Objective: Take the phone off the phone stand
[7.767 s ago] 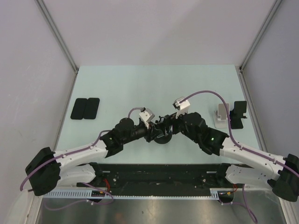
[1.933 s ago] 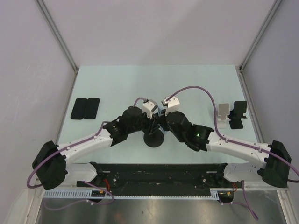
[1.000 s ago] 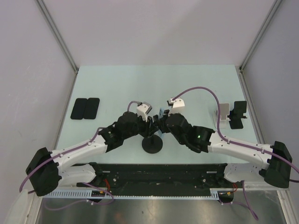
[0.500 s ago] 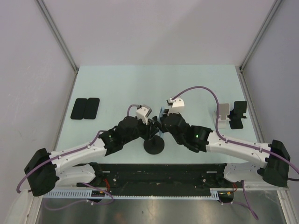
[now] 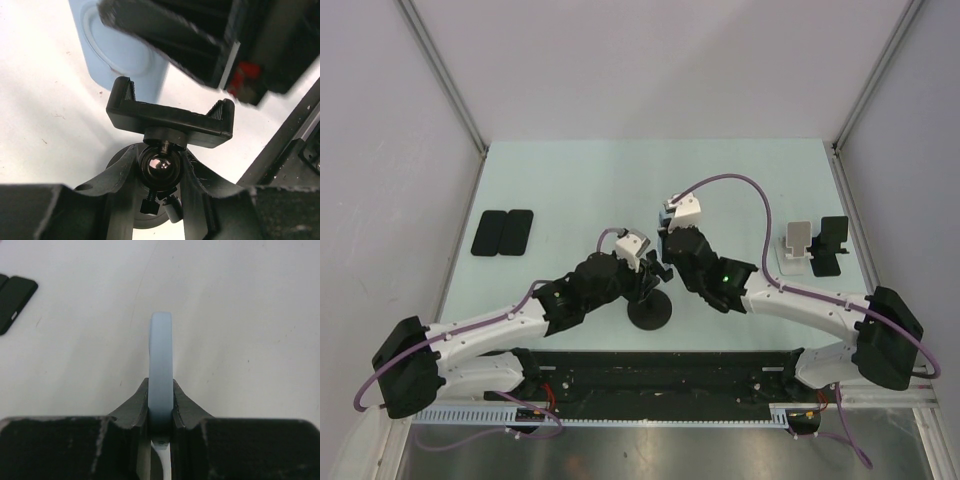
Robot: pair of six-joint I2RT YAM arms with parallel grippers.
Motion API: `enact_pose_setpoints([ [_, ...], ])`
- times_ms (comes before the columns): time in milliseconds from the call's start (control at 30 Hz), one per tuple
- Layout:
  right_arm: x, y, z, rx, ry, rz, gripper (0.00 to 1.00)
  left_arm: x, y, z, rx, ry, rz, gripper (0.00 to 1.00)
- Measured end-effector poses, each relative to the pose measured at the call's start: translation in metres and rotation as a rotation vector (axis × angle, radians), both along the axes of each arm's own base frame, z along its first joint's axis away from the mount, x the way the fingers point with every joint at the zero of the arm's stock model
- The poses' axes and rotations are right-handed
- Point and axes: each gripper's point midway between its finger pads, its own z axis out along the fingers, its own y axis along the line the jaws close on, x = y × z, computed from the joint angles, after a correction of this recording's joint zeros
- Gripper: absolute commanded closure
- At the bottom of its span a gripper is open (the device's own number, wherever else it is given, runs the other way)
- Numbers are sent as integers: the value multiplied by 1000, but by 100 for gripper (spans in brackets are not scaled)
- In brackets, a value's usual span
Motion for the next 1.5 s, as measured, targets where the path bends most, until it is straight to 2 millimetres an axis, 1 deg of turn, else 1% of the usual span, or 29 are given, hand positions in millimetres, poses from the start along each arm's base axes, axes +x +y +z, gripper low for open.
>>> enact_pose_setpoints([
  [67, 12, 0, 6, 9, -31, 2, 100, 1, 1, 0, 7, -7, 0, 100],
  [167, 23, 0, 23, 23, -95, 7, 100, 1, 2, -1, 14, -16, 4, 100],
  [233, 23, -1, 32, 22, -119, 20, 100, 3, 4, 0, 22, -27, 7, 100],
  [300, 23, -6, 40, 18, -135, 21, 100, 5, 6, -1, 40, -44, 10, 100],
  [433, 16, -28, 63, 22, -166, 6, 100, 17, 10, -3, 85, -68, 25, 100],
  [533, 6, -50, 80, 43, -191, -11, 100, 34, 8, -2, 116, -72, 42, 100],
  [600, -2, -63, 87, 55, -205, -21, 100, 47, 6, 0, 130, -77, 52, 100],
  [667, -10, -78, 91, 61, -212, -32, 100, 57, 2, 0, 145, -85, 50, 100],
  [767, -21, -96, 92, 59, -211, -46, 100, 73, -8, 1, 157, -102, 34, 100],
  [867, -28, -109, 89, 58, -200, -56, 100, 82, -14, 0, 163, -112, 15, 99],
  [967, -33, -117, 82, 47, -179, -61, 100, 87, -16, 1, 159, -116, -2, 91],
  [1000, -35, -119, 79, 40, -171, -61, 100, 88, -14, 1, 159, -112, -6, 86],
  [1067, -38, -121, 73, 31, -155, -60, 100, 90, -12, 1, 156, -110, -9, 78],
  [1100, -39, -122, 70, 24, -146, -58, 100, 91, -11, 1, 154, -109, -10, 71],
  [1167, -42, -122, 67, 18, -135, -52, 100, 92, -9, 3, 150, -110, -9, 64],
  [1200, -44, -122, 65, 16, -131, -47, 100, 92, -8, 5, 148, -112, -7, 58],
  [1267, -46, -122, 62, 11, -123, -43, 100, 91, -6, 11, 137, -122, -6, 52],
  [1300, -46, -122, 61, 8, -118, -41, 100, 90, -6, 17, 125, -133, -7, 46],
  [1367, -48, -121, 58, 3, -111, -37, 100, 89, -7, 36, 86, -171, -6, 36],
  [1400, -48, -121, 57, 0, -108, -36, 100, 88, -7, 46, 62, -193, -6, 26],
  [1467, -49, -122, 57, -2, -107, -32, 100, 86, -6, 67, 20, -235, -7, 15],
  [1500, -50, -122, 57, -1, -107, -32, 100, 85, -5, 75, 3, -252, -6, 6],
])
